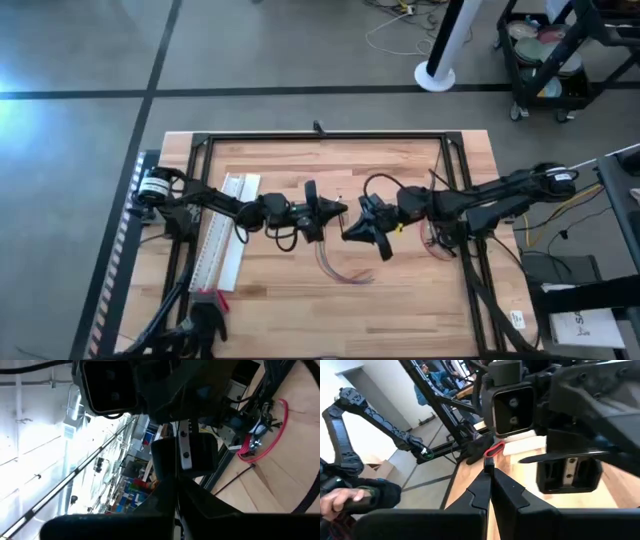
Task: Ziptie cables
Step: Insert the bottom black ziptie into the black ziptie lock
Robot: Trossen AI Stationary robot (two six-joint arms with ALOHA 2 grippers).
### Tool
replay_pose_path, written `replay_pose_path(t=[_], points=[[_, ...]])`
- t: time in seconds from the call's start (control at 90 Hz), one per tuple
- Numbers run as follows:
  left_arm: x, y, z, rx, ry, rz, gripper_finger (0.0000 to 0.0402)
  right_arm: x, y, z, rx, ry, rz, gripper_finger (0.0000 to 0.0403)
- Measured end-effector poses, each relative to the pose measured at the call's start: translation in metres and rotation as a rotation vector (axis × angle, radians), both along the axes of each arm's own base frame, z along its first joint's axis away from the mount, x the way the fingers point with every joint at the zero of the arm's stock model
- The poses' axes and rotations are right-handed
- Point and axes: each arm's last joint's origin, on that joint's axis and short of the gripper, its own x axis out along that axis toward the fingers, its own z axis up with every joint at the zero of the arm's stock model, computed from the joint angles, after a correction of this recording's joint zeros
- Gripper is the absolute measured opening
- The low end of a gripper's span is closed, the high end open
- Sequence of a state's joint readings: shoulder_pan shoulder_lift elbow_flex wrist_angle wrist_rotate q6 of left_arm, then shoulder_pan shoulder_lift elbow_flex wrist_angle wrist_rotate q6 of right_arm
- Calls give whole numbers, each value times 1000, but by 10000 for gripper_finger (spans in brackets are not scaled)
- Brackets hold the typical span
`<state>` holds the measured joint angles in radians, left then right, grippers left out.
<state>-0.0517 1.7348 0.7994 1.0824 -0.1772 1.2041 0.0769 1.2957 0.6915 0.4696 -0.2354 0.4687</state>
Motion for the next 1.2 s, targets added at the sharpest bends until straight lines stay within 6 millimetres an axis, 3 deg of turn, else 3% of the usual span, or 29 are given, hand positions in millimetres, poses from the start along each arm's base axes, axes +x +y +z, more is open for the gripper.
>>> replay_pose_path(t=[0.289,0.633,1.2], points=[[4,-3,5,0,1,-6,0,4,-7,-7,-22,12,-20,0],[4,-4,4,-1,13,21,0,-2,-6,6,-25,-44,12,0],[3,-8,6,-41,-9,-7,0,-3,-4,5,-45,-33,47,0]])
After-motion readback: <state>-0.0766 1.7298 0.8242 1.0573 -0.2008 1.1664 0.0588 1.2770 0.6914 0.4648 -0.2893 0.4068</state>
